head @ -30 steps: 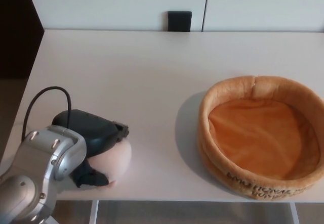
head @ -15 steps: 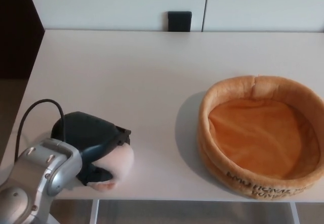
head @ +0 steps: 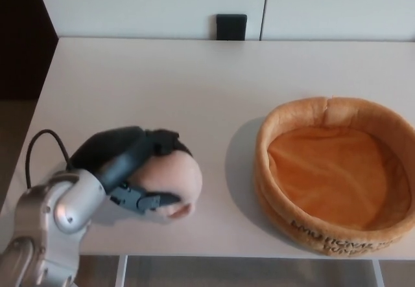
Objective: The robot walks towards a table in front, picks a dumpling toy with left hand and puts it in an orange round plate
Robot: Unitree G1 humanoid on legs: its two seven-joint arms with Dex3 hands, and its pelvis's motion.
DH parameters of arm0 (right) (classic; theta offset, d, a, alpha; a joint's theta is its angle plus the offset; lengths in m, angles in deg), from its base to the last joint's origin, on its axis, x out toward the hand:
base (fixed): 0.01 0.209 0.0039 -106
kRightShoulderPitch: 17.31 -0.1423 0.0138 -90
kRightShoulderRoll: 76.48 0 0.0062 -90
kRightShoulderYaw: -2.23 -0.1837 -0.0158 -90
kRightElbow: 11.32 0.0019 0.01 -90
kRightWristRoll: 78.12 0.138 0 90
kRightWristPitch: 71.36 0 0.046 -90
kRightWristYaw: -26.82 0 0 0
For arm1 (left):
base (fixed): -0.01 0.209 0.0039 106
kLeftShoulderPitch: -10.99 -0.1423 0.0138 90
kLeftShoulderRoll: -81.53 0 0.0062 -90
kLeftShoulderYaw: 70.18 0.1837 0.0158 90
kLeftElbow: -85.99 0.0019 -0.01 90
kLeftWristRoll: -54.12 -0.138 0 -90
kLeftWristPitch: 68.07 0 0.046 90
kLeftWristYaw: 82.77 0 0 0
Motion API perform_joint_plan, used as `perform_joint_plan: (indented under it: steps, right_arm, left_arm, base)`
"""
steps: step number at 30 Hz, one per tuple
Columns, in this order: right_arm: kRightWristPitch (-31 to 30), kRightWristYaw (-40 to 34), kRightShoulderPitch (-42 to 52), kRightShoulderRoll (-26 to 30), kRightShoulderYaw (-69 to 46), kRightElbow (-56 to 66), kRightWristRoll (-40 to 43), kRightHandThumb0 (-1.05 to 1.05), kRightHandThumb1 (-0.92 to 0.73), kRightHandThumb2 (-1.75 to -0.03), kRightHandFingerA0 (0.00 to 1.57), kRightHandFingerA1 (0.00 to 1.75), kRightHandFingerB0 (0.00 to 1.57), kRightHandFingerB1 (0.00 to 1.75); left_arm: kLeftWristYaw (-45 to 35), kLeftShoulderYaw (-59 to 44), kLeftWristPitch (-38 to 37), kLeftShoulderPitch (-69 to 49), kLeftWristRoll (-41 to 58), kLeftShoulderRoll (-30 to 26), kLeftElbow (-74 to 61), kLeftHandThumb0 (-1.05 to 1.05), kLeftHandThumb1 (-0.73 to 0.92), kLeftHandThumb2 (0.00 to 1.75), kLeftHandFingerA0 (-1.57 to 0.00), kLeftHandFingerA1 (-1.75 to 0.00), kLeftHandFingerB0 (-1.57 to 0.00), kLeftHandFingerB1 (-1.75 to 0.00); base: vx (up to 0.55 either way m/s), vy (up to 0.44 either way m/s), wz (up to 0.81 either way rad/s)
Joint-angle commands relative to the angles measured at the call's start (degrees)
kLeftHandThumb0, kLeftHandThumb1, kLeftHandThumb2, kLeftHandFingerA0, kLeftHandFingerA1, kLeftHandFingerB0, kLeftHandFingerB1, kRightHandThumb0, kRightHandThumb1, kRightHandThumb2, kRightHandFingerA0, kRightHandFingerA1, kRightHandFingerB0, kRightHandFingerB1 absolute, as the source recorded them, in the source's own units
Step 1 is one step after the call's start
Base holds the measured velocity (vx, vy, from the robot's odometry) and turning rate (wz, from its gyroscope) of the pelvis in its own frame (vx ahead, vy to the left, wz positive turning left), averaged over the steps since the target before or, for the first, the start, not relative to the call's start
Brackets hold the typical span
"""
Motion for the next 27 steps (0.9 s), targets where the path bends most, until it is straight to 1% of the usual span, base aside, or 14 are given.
perform_joint_plan:
  steps: [1, 2, 3, 4, 5, 8, 12, 13, 15, 16, 17, 22, 23, 27]
  right_arm:
    - [-1.3, 1.3, -0.3, 0.9, -0.4, -1.2, 0.5, -0.66, -0.76, -0.63, 0.57, 0.49, 0.40, 0.34]
    - [-1.2, 1.2, -0.3, 0.9, -0.3, -1.5, 0.4, -0.66, -0.76, -0.63, 0.57, 0.49, 0.40, 0.34]
    - [-1.2, 1.2, -0.4, 0.9, -0.2, -1.6, 0.2, -0.66, -0.61, -0.99, 0.51, 0.61, 0.30, 0.49]
    - [-1.3, 1.2, -0.5, 1.0, 0.0, -1.7, 0.0, -0.66, -0.61, -0.99, 0.51, 0.61, 0.30, 0.49]
    - [-1.3, 1.3, -0.6, 0.8, -0.4, -2.0, 0.4, -0.66, -0.76, -0.63, 0.59, 0.48, 0.40, 0.34]
    - [-1.6, 1.5, -0.8, 0.8, -0.5, -1.5, 0.6, -0.65, -0.76, -0.63, 0.59, 0.51, 0.41, 0.34]
    - [-2.0, 1.6, -0.9, 0.7, -0.8, -1.7, 0.9, -0.65, -0.76, -0.63, 0.58, 0.53, 0.41, 0.34]
    - [-2.0, 1.4, -1.0, 0.6, -0.7, -2.0, 0.7, -0.66, -0.61, -0.98, 0.54, 0.63, 0.33, 0.49]
    - [-1.9, 1.3, -1.1, 0.6, -0.7, -2.3, 0.8, -0.65, -0.60, -0.98, 0.54, 0.64, 0.32, 0.49]
    - [-1.7, 1.4, -1.0, 0.5, -0.8, -2.2, 0.8, -0.66, -0.75, -0.63, 0.59, 0.50, 0.40, 0.34]
    - [-1.6, 1.4, -1.0, 0.5, -0.8, -2.2, 0.8, -0.66, -0.75, -0.63, 0.59, 0.50, 0.40, 0.34]
    - [-1.0, 1.4, -0.3, 0.5, -0.3, -1.1, 0.5, -0.67, -0.77, -0.64, 0.55, 0.48, 0.38, 0.34]
    - [-1.0, 1.2, -0.1, 0.5, -0.2, -0.9, 0.4, -0.67, -0.61, -0.99, 0.51, 0.62, 0.29, 0.49]
    - [-1.4, 1.3, -0.5, 0.4, -0.3, -0.8, 0.5, -0.67, -0.61, -0.99, 0.59, 0.65, 0.30, 0.49]
  left_arm:
    - [-6.1, -35.6, 37.8, 11.0, 48.9, 18.8, 0.9, -0.19, 0.56, 0.58, -1.21, -0.65, -0.99, -0.56]
    - [-6.0, -36.1, 38.5, 11.5, 48.9, 19.1, 0.7, -0.19, 0.56, 0.58, -1.21, -0.65, -0.99, -0.56]
    - [-6.0, -36.4, 38.9, 12.0, 48.7, 19.3, 0.5, -0.21, 0.55, 0.58, -1.20, -0.66, -0.97, -0.56]
    - [-6.0, -36.7, 39.4, 12.4, 48.5, 19.6, 0.3, -0.21, 0.55, 0.58, -1.20, -0.66, -0.97, -0.56]
    - [-5.5, -37.0, 40.6, 13.9, 48.2, 20.4, -0.7, -0.18, 0.58, 0.58, -1.18, -0.69, -0.94, -0.57]
    - [-4.6, -37.3, 41.2, 16.1, 48.8, 22.1, -1.2, -0.17, 0.66, 0.60, -1.07, -0.58, -0.88, -0.55]
    - [-0.4, -36.7, 42.7, 19.4, 46.9, 28.0, -4.3, -0.16, 0.65, 0.60, -1.01, -0.55, -0.84, -0.55]
    - [-0.2, -35.9, 42.9, 20.2, 46.1, 28.9, -4.5, -0.14, 0.69, 0.61, -1.08, -0.71, -0.88, -0.57]
    - [-0.4, -34.0, 43.1, 21.5, 44.6, 30.1, -4.6, -0.13, 0.69, 0.61, -1.09, -0.71, -0.89, -0.57]
    - [-0.8, -33.5, 43.5, 22.1, 44.4, 30.6, -4.3, -0.11, 0.71, 0.62, -1.10, -0.71, -0.93, -0.58]
    - [-1.1, -33.1, 43.7, 22.6, 44.4, 31.1, -4.0, -0.11, 0.71, 0.62, -1.10, -0.71, -0.93, -0.58]
    - [-0.4, -27.3, 40.0, 23.7, 41.0, 35.2, -0.8, -0.13, 0.65, 0.59, -1.22, -0.59, -1.02, -0.55]
    - [-0.7, -25.9, 39.3, 23.3, 40.1, 35.7, -0.6, -0.14, 0.66, 0.60, -1.20, -0.58, -1.02, -0.54]
    - [1.3, -21.4, 38.5, 22.7, 37.5, 39.3, -0.3, -0.12, 0.65, 0.60, -1.15, -0.61, -0.97, -0.57]
  base:
    - [0.00, 0.000, 0.00]
    - [0.00, 0.000, 0.00]
    - [0.00, 0.000, 0.00]
    - [0.00, 0.000, 0.00]
    - [0.00, 0.000, 0.00]
    - [0.00, 0.000, 0.00]
    - [0.00, 0.000, 0.00]
    - [0.00, 0.000, 0.00]
    - [0.00, 0.000, 0.00]
    - [0.00, 0.000, 0.00]
    - [0.00, 0.000, 0.00]
    - [0.00, 0.000, 0.00]
    - [0.00, 0.000, 0.00]
    - [0.00, 0.000, 0.00]
